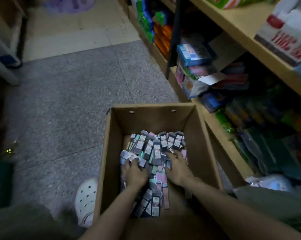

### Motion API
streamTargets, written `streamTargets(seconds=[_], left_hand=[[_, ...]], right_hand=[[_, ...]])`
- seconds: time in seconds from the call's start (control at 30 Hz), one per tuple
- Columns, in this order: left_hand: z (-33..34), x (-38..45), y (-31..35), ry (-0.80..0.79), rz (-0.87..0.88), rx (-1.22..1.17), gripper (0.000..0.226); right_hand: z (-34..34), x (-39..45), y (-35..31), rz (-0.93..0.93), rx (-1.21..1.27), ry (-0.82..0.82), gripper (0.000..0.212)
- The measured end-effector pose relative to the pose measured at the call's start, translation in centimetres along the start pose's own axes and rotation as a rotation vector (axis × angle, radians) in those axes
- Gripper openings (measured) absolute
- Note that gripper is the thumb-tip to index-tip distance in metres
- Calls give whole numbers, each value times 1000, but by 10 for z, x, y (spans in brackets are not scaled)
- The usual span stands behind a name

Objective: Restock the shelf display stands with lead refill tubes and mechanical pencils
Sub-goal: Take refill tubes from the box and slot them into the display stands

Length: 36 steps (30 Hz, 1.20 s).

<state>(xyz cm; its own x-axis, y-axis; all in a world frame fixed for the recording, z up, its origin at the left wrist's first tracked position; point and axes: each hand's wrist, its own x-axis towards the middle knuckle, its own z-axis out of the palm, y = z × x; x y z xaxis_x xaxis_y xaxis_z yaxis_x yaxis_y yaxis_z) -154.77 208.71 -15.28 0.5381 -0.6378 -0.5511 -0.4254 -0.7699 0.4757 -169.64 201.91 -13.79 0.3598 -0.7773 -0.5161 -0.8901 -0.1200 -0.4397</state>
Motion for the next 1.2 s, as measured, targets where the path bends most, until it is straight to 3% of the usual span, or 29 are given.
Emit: streamTargets(seconds=[0.1, 0.23, 0.4, 0.53, 0.63, 0.7, 0.77, 0.87, 1.07, 1.2], left_hand=[[14, 8, -5, -17, 71, 145, 61], [23, 21, -8, -36, 136, 296, 66], [30, 6, -26, -28, 259, 376, 60], [31, -2, -29, -18, 355, 176, 41], [25, 3, -22, 158, 270, -42, 31], [21, 9, -20, 245, 101, -113, 34], [21, 13, -20, 210, -45, -171, 40], [27, 15, -17, 158, -96, -232, 47], [32, 23, -6, 180, -219, -202, 54], [35, 29, -8, 193, -261, -249, 45]], right_hand=[[17, 14, 10, 46, 70, -14, 52], [33, 26, 16, 172, 248, 87, 25], [54, 31, 8, 289, 387, 129, 54], [65, 36, 1, 330, 364, 177, 58], [63, 37, 0, 378, 359, 162, 52], [59, 36, 2, 419, 399, 118, 46], [55, 32, 8, 475, 442, 58, 40], [51, 25, 21, 533, 450, -3, 25], [52, 22, 28, 624, 797, -18, 23], [55, 28, 29, 620, 889, -28, 31]])
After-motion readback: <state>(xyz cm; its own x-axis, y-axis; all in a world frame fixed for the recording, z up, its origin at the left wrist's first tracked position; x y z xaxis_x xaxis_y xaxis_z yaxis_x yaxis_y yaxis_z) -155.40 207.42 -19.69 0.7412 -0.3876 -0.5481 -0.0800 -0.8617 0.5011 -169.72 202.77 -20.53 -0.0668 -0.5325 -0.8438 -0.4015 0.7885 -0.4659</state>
